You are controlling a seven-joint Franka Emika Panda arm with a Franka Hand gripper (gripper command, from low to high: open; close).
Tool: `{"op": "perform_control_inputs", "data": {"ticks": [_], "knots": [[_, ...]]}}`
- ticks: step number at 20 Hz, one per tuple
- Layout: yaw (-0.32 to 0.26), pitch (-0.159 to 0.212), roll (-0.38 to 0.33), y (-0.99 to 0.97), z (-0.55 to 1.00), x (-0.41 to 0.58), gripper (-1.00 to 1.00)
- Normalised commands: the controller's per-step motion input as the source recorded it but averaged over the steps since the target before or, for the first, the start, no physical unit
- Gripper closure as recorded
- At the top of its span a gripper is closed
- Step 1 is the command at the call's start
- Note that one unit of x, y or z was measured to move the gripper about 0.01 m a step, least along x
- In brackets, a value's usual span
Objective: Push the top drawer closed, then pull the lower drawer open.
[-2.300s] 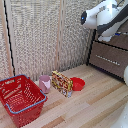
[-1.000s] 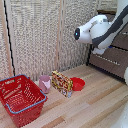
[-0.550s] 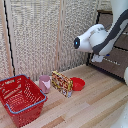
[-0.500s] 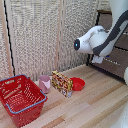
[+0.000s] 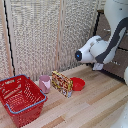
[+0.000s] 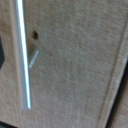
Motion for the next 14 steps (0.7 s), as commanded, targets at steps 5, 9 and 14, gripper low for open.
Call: {"op": "perform_control_inputs", "data": {"ticks": [5, 9, 14], "knots": [[0.179, -0.011, 0.000, -0.47, 0.00, 0.000, -1.00], [0.180, -0.025, 0.000, -0.64, 0.00, 0.000, -1.00], [0.144, 0.000, 0.040, -0.46, -0.02, 0.019, 1.00]]}}
